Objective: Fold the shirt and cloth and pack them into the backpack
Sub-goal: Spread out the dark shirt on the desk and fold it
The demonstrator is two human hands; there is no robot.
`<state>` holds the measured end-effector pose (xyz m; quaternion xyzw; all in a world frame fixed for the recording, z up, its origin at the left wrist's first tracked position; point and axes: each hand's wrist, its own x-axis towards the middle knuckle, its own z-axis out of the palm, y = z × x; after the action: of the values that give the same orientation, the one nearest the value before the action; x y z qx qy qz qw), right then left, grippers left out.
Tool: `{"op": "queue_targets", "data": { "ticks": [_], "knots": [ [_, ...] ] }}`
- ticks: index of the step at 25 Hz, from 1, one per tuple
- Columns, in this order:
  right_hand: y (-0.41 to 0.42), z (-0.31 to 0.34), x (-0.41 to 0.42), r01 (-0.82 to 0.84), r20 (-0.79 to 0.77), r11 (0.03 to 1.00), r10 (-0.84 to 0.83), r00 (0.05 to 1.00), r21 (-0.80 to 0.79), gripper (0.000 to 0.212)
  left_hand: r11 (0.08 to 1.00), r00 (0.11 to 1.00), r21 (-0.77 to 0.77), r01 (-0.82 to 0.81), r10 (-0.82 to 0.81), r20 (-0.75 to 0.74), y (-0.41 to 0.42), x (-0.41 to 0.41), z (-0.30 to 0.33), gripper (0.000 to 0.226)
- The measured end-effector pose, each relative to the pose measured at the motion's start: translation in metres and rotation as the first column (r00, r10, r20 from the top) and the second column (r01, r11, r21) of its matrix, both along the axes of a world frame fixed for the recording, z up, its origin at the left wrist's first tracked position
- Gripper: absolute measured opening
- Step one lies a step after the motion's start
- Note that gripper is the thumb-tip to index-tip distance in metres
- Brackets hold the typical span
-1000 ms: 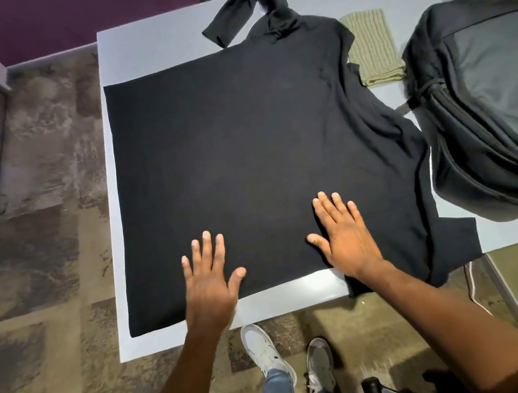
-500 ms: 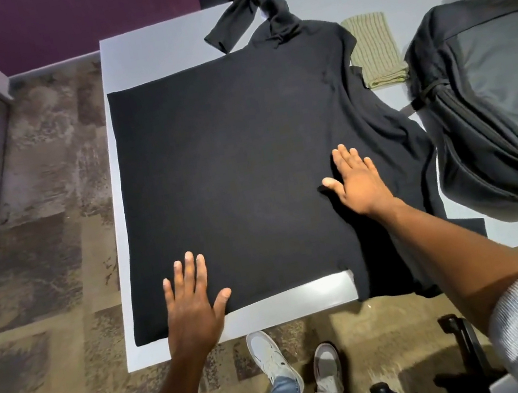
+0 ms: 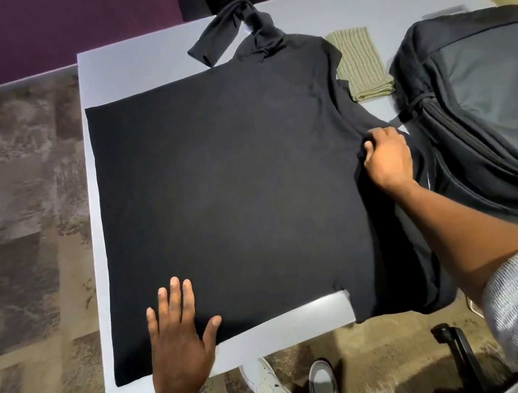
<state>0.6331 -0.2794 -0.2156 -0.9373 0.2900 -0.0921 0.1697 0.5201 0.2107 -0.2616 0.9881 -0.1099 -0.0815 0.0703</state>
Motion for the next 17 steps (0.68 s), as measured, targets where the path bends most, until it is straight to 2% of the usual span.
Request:
{"op": "queue_targets", "data": {
  "ticks": [2, 7, 9, 12, 17],
  "knots": [
    [-0.015, 0.009, 0.014, 0.063, 0.053, 0.995, -0.067, 0.996, 0.084, 0.027, 1.000, 1.000, -0.003, 0.019, -0.019, 0.006, 0.000, -0.001, -0.001, 0.080],
    [-0.029, 0.010, 0.038, 0.081, 0.014, 0.982, -0.084, 0.996, 0.170, 0.029, 0.997, 0.996, -0.014, -0.082, 0.082, 0.027, -0.041, 0.008, 0.023, 0.074],
    [-0.026, 0.007, 0.042, 0.075, 0.017, 0.983, -0.079, 0.997, 0.166, 0.027, 0.990, 0.997, -0.143, -0.015, 0.026, 0.079, -0.093, 0.035, 0.040, 0.069],
    [-0.028, 0.007, 0.050, 0.075, 0.012, 0.981, -0.079, 0.997, 0.178, 0.030, 0.939, 0.994, -0.328, 0.101, -0.079, 0.081, -0.177, 0.096, 0.054, 0.069],
    [-0.034, 0.003, 0.060, 0.057, -0.051, 0.984, -0.049, 0.997, 0.167, 0.028, 0.902, 0.972, -0.368, 0.227, -0.232, 0.031, -0.276, 0.181, 0.051, 0.070]
  ]
}}
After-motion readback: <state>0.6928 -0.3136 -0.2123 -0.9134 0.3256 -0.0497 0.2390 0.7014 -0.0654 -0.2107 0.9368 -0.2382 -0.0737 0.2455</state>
